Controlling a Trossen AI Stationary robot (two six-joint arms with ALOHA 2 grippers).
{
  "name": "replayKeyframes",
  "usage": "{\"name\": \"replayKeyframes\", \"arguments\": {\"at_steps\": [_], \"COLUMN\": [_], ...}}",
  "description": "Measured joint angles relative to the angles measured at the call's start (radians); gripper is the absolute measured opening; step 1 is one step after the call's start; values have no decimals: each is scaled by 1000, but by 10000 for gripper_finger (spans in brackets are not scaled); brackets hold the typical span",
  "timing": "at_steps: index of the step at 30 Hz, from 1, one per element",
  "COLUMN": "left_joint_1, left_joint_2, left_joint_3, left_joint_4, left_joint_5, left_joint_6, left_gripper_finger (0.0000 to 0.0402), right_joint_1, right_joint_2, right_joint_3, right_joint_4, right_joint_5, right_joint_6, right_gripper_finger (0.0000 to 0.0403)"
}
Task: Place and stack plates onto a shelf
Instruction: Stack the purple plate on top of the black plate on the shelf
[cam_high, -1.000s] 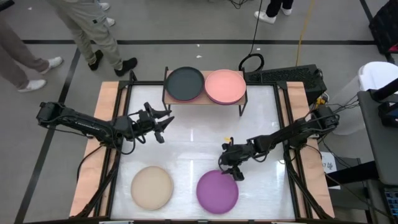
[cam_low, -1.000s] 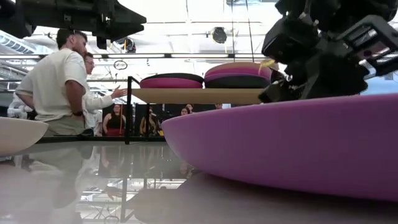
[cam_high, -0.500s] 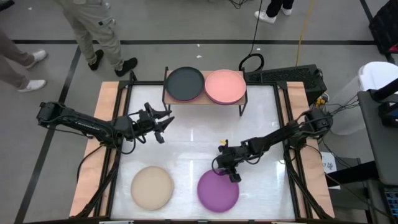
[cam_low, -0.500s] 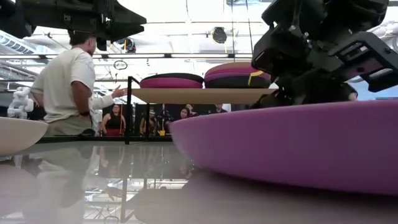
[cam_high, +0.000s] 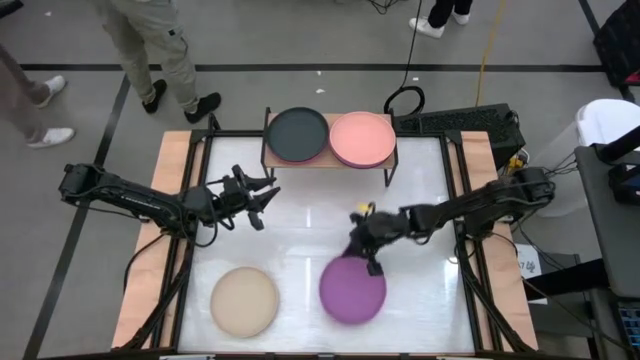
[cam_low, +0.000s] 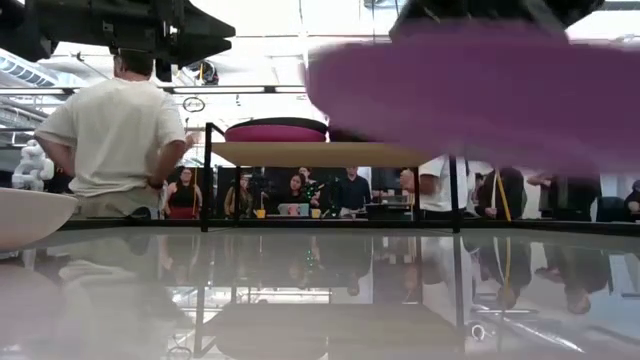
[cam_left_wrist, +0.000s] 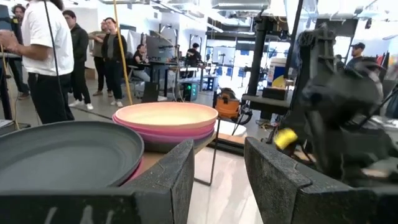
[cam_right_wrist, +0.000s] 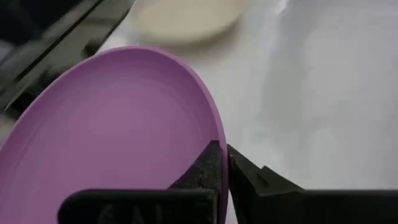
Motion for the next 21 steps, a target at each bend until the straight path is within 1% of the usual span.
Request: {"name": "replayKeyframes", "arguments": {"at_steps": [3,4,7,9,11,13,16,21], "left_joint_1": [0,0,2,6,7,8,6,5], "left_joint_2": [0,-2,-43,-80,-118,-147,-182,-207], "left_joint_3": [0,0,1,4,4,4,4,5], "left_joint_4": [16,20,26,31,29,31,40,62], "left_joint_5": [0,0,0,0,-2,-2,-2,-2], "left_joint_6": [-1,2,53,72,95,113,144,177], "left_gripper_finger": [145,145,145,145,145,145,145,145], "right_joint_1": [-83,-120,-240,-326,-415,-497,-601,-710], "right_joint_2": [-95,-126,-206,-233,-233,-210,-136,67], "right_joint_3": [0,0,2,18,55,113,238,477], "right_joint_4": [6,14,88,126,173,194,200,195], "right_joint_5": [52,53,44,41,-10,-74,-139,-202], "right_joint_6": [-34,-46,-64,-73,-61,-43,-19,18], "right_gripper_finger": [1,1,1,1,1,1,1,0]}}
